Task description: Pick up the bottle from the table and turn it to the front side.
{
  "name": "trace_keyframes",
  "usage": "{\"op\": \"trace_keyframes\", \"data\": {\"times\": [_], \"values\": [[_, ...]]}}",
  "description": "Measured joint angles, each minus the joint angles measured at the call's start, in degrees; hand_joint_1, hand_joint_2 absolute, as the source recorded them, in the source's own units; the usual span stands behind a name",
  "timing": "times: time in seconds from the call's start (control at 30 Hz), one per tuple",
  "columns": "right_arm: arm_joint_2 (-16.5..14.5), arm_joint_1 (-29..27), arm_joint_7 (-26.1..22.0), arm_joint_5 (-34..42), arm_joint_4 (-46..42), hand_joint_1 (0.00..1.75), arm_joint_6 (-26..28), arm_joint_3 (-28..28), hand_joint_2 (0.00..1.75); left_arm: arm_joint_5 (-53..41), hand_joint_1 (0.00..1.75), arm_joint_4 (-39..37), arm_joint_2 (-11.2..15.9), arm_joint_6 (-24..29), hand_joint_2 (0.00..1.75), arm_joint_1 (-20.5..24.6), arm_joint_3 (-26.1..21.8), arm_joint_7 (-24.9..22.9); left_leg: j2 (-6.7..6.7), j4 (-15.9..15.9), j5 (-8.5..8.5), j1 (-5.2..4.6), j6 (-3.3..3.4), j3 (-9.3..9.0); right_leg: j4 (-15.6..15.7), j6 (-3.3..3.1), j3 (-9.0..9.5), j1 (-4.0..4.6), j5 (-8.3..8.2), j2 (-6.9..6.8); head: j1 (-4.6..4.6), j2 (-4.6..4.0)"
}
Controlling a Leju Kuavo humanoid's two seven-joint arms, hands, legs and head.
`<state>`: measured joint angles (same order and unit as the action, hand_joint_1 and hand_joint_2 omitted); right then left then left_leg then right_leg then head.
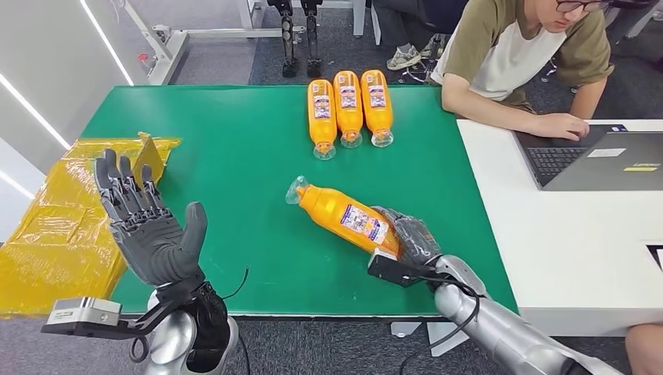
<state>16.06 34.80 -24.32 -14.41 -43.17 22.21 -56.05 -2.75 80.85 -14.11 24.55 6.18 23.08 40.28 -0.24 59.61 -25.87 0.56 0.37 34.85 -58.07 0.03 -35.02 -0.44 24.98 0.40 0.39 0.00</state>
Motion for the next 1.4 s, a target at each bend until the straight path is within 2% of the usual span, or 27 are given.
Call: {"op": "trace_keyframes", "data": {"times": [0.2,0.3,0.4,0.5,0.63,0.77,1.0,1.4], "values": [[-2.1,-2.3,-0.7,-0.2,-2.9,1.75,1.0,4.2,1.75,0.1,0.0,-0.9,-0.1,-0.4,1.75,0.1,0.0,0.0,-0.01,0.0,0.0,0.0,0.0,0.18,0.0,0.01,-0.18,-0.01,0.01,-0.01,0.0,-0.01],[-2.9,-3.9,-3.0,-1.9,-4.8,1.75,2.5,6.5,1.75,1.0,0.0,-2.0,-0.1,-2.5,1.75,0.4,0.0,0.0,-0.01,0.0,0.0,0.0,0.0,0.23,0.0,0.03,-0.21,-0.02,0.03,-0.02,0.0,-0.01],[-4.5,-6.7,-6.4,-4.5,-8.1,1.75,4.1,10.2,1.75,3.0,0.0,-6.1,-0.5,-8.3,1.75,1.8,0.0,0.0,-0.01,0.0,-0.01,-0.01,0.0,0.27,0.0,0.04,-0.26,-0.02,0.04,-0.02,0.0,-0.01],[-6.8,-9.2,-9.2,-7.3,-11.4,1.75,4.9,12.6,1.75,5.7,0.0,-13.6,-1.2,-16.0,1.75,4.3,0.0,-0.1,0.01,0.0,-0.02,-0.02,-0.01,0.28,0.0,0.04,-0.3,-0.01,0.04,0.0,0.0,0.0],[-9.5,-11.4,-11.6,-8.6,-14.2,1.75,5.0,13.9,1.75,7.2,0.0,-23.4,-2.0,-24.9,1.75,6.9,0.0,-0.1,0.04,0.0,-0.02,-0.01,-0.02,0.29,0.0,0.03,-0.33,0.01,0.04,0.05,-0.02,0.0],[-11.1,-12.3,-13.2,-8.6,-14.8,1.75,4.8,14.3,1.75,6.9,0.0,-28.5,-2.6,-31.0,1.75,7.7,0.1,-1.2,0.07,0.0,-0.02,-0.01,-0.02,0.3,0.0,0.03,-0.36,0.0,0.04,0.08,0.0,0.0],[-13.0,-13.6,-14.0,-9.7,-15.4,1.75,3.3,14.3,1.75,6.3,0.0,-33.4,-3.0,-32.6,1.75,8.8,0.3,-2.8,0.08,0.0,-0.02,-0.01,-0.02,0.34,0.0,0.03,-0.4,-0.01,0.05,0.08,0.0,0.0],[-14.3,-12.2,-7.5,-16.4,-12.6,1.75,-6.2,14.4,1.75,5.8,0.0,-35.6,-3.2,-31.8,1.75,9.4,0.0,-1.3,0.08,0.0,-0.02,-0.01,-0.02,0.35,0.0,0.03,-0.4,-0.01,0.04,0.09,0.0,0.0]]}}
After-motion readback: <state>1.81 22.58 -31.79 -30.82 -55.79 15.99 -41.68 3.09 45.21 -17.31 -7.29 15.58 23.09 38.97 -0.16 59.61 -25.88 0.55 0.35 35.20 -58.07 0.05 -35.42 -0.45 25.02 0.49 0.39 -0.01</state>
